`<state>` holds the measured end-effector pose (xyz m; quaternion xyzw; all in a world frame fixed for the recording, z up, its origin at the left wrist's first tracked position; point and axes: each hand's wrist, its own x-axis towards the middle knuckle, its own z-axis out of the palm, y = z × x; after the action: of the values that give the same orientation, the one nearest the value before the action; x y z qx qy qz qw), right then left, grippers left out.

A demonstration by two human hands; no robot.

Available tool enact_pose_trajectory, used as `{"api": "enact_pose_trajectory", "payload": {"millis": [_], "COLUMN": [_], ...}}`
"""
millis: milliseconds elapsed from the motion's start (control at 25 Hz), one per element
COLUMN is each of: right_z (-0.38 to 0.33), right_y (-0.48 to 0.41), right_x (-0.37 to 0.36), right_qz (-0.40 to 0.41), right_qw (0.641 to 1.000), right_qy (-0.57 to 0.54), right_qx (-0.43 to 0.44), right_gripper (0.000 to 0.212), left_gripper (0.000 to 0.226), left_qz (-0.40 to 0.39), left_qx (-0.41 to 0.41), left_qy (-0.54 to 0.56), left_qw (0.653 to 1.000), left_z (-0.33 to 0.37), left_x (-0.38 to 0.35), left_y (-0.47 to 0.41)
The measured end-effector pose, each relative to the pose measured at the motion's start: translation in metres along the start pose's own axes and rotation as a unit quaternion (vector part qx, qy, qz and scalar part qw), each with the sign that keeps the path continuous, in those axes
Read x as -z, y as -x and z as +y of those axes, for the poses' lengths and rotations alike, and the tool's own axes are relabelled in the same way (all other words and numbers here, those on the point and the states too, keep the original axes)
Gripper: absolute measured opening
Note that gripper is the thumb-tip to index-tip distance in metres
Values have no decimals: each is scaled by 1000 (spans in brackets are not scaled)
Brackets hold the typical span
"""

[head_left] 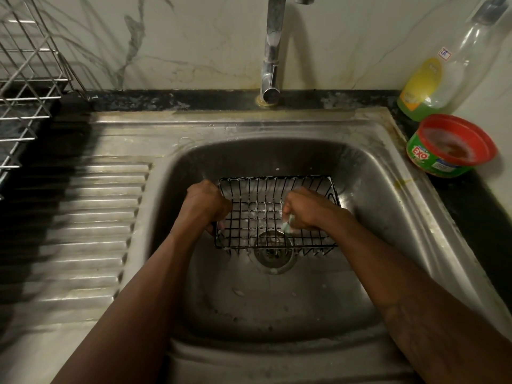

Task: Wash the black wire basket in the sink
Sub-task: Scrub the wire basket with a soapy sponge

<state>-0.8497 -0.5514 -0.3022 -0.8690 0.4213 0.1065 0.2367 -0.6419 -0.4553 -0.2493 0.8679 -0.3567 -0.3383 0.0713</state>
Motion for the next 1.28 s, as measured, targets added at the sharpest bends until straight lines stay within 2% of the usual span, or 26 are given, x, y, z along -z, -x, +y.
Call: {"api": "enact_pose_trajectory", "payload": {"millis": [80,120,200,360,480,560,640,760,840,960,1120,1280], "right_z": [5,10,14,15,9,1,0,7,12,16,19,12], "right_y": [-5,-9,-16,-16,-1,4,0,-10,-17,-24,-24,-23], "right_x": [1,0,-6,-1,5,-1,-4,-1,-2,-9,-12,-8], "right_qz": [111,154,157,45,-141,-193,-131,80,143,90,39,111], "right_qw": [994,988,987,999,989,980,991,996,989,995,999,993], "right_qy": [1,7,21,-15,7,25,-2,-2,17,16,-12,-22], "right_qx": [-13,-15,-17,-15,35,34,15,-30,-28,-30,-1,-40], "right_gripper": [14,18,35,11,9,15,12,15,19,29,32,3], "left_gripper": [13,13,13,12,12,12,11,13,13,13,11,18], "left_qz": [-4,-6,-9,-13,-6,-13,-16,-11,-8,5,34,22], "left_qx": [3,6,11,27,29,31,33,27,25,18,4,8], "left_qy": [1,3,2,-6,-1,-1,-5,-8,-1,-5,-21,-9], "left_qw": [1000,1000,1000,1000,1000,999,999,1000,1000,1000,999,1000], "left_z": [0,0,0,-1,-2,-1,-1,-2,-4,-6,-8,-7], "left_x": [1,1,0,1,1,0,1,2,2,1,1,1], "left_y": [1,1,0,-3,-5,-5,-4,-4,-5,-6,-5,-4]}}
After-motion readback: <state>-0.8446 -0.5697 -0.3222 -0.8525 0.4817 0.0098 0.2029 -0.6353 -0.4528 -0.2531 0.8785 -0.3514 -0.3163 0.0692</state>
